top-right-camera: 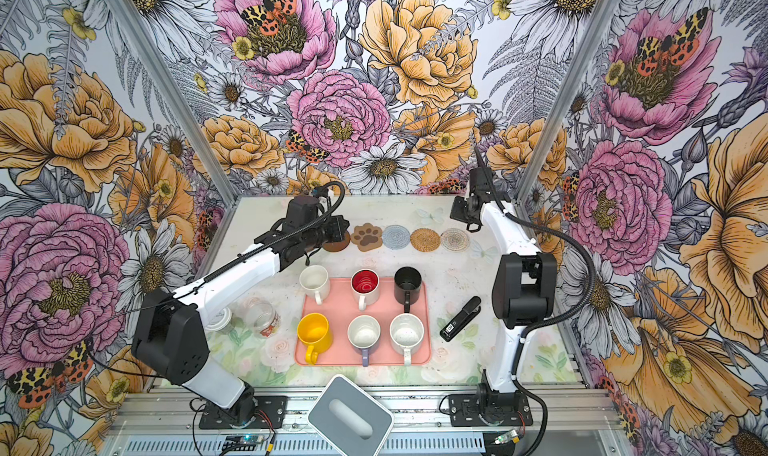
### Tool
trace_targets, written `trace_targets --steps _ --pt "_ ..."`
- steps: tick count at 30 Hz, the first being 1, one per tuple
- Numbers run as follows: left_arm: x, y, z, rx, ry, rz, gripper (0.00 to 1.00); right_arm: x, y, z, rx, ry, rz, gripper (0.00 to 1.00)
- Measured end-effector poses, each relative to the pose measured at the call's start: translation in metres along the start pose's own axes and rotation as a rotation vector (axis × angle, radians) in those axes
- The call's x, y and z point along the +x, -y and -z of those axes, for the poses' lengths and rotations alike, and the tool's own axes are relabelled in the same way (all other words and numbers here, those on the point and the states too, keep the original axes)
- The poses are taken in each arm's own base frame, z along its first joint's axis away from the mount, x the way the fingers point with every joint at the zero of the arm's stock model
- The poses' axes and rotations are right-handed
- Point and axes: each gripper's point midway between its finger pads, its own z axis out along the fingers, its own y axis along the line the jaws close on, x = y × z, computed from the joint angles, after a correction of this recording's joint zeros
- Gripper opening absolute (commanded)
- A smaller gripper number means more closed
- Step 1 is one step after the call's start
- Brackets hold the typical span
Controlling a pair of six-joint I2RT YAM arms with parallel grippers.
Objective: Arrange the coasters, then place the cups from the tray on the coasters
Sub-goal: 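Move the right gripper over the black mug while the left gripper moves over the tray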
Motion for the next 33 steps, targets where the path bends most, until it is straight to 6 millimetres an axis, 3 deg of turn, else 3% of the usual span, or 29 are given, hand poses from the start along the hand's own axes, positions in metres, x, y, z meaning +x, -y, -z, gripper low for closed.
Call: trace_targets --steps 4,14,18,22,25,30,33 --pt "-0.010 0.005 0.016 0.006 0.044 -0.024 0.07 0.008 -0.016 0.035 -0.018 0.051 0.040 0.12" --pt "-0.008 0.008 0.066 -0.003 0.127 -0.101 0.44 0.080 -0.044 0.094 -0.049 0.071 0.132 0.35" --pt "-0.003 0.003 0.087 -0.013 0.160 -0.122 0.49 0.110 -0.057 0.127 -0.079 0.124 0.163 0.41" --pt "0.004 -0.001 0.100 -0.017 0.177 -0.127 0.53 0.137 -0.072 0.147 -0.129 0.148 0.182 0.47" --pt "0.013 -0.006 0.107 -0.023 0.181 -0.129 0.63 0.164 -0.085 0.149 -0.162 0.124 0.203 0.50" --pt "0.028 -0.012 0.116 -0.031 0.176 -0.129 0.76 0.212 -0.097 0.133 -0.168 0.029 0.239 0.53" --pt "0.031 -0.014 0.120 -0.032 0.181 -0.132 0.78 0.234 -0.103 0.125 -0.164 -0.020 0.251 0.53"
